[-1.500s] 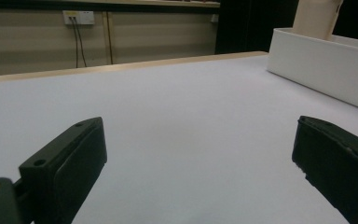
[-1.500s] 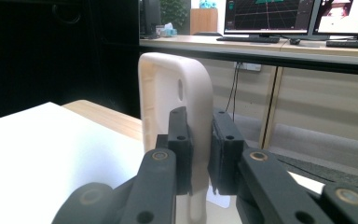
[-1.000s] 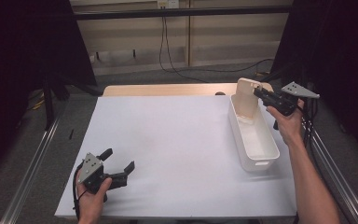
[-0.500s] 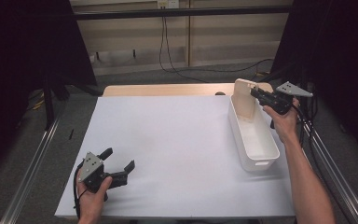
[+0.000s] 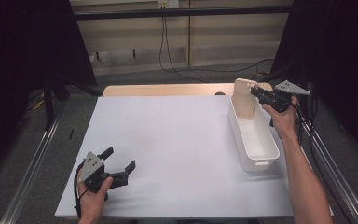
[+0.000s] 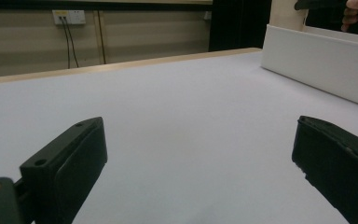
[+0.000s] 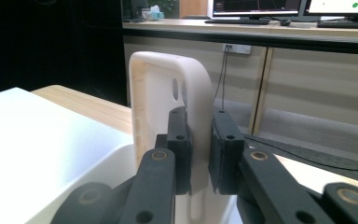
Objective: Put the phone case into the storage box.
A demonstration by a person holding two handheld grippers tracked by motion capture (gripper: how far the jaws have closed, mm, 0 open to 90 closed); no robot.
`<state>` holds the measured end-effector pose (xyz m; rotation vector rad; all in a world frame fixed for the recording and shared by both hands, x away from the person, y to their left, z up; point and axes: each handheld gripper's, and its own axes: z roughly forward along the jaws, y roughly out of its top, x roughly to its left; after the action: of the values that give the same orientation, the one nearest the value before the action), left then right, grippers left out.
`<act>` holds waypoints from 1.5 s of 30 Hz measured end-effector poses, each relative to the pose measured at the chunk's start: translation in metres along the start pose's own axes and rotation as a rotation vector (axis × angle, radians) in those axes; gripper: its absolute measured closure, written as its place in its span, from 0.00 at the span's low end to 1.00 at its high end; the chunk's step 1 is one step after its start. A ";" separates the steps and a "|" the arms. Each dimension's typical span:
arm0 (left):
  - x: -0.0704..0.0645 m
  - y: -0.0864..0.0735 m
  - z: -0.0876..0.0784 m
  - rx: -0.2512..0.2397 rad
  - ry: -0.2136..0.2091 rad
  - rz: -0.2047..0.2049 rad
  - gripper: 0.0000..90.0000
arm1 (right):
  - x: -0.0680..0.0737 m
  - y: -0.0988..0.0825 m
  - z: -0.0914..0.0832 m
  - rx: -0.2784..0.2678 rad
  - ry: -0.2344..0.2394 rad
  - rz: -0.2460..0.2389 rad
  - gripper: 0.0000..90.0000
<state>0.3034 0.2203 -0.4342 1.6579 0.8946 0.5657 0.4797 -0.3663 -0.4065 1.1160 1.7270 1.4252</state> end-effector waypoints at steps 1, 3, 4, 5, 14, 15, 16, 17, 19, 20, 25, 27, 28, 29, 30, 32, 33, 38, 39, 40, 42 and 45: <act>0.000 0.000 0.001 0.000 0.001 -0.003 0.04 | -0.001 0.000 0.000 -0.004 -0.004 0.001 0.89; -0.001 0.000 0.001 0.002 0.001 -0.002 0.04 | -0.002 -0.002 0.001 -0.003 -0.011 0.003 0.88; -0.001 0.000 0.001 0.003 0.000 0.005 0.04 | -0.002 -0.002 0.002 0.002 -0.015 0.001 0.87; -0.001 0.000 0.001 0.002 0.000 0.007 0.04 | -0.003 -0.002 0.003 -0.002 -0.017 0.004 0.87; -0.002 0.000 0.002 -0.001 -0.005 -0.002 0.04 | -0.004 0.000 0.010 0.006 -0.032 -0.007 0.86; -0.002 0.000 0.002 -0.002 -0.005 0.006 0.04 | -0.004 -0.001 0.010 0.004 -0.033 -0.002 0.86; -0.002 -0.001 0.002 -0.001 -0.005 -0.001 0.04 | -0.005 -0.001 0.010 0.004 -0.038 0.003 0.85; -0.002 -0.001 0.002 0.002 -0.005 0.003 0.04 | -0.005 -0.002 0.010 0.001 -0.040 0.006 0.85; -0.001 -0.001 0.002 0.005 -0.004 0.004 0.04 | -0.006 -0.002 0.011 0.002 -0.046 0.005 0.84; -0.001 -0.001 0.002 0.005 -0.003 0.002 0.04 | -0.006 -0.002 0.012 0.007 -0.043 0.006 0.84; -0.001 -0.001 0.003 0.003 -0.002 -0.006 0.04 | -0.006 -0.003 0.013 0.003 -0.050 0.012 0.82; -0.001 -0.001 0.003 0.005 -0.002 -0.005 0.04 | -0.006 -0.002 0.014 0.003 -0.054 0.014 0.82; -0.001 -0.001 0.003 0.005 -0.002 -0.004 0.04 | -0.006 -0.002 0.015 0.004 -0.057 0.012 0.81; 0.000 -0.001 0.003 0.007 -0.003 0.003 0.04 | -0.006 -0.002 0.015 0.003 -0.059 0.011 0.81; 0.000 -0.001 0.003 0.007 -0.003 0.004 0.04 | -0.006 -0.002 0.015 0.005 -0.064 0.008 0.81; 0.000 -0.001 0.003 0.009 -0.004 -0.001 0.04 | -0.007 -0.003 0.016 0.007 -0.068 0.009 0.81; 0.000 -0.001 0.004 0.006 -0.002 -0.002 0.04 | -0.008 -0.003 0.017 0.009 -0.071 0.011 0.81; 0.001 0.000 0.003 0.006 0.001 0.004 0.04 | -0.008 -0.004 0.020 0.006 -0.080 0.013 0.80; 0.001 0.000 0.004 0.006 0.002 0.000 0.04 | -0.009 -0.004 0.020 0.007 -0.080 0.014 0.78; 0.001 -0.001 0.004 0.006 0.005 -0.002 0.04 | -0.009 -0.004 0.020 0.007 -0.084 0.017 0.77; 0.001 -0.001 0.004 0.007 0.001 -0.008 0.04 | -0.009 -0.004 0.021 0.007 -0.084 0.018 0.77; 0.002 -0.001 0.005 0.015 0.002 0.001 0.04 | -0.010 -0.005 0.021 0.003 -0.079 0.027 0.80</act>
<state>0.3079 0.2196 -0.4365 1.6717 0.9020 0.5626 0.5012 -0.3662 -0.4167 1.1859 1.6658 1.3765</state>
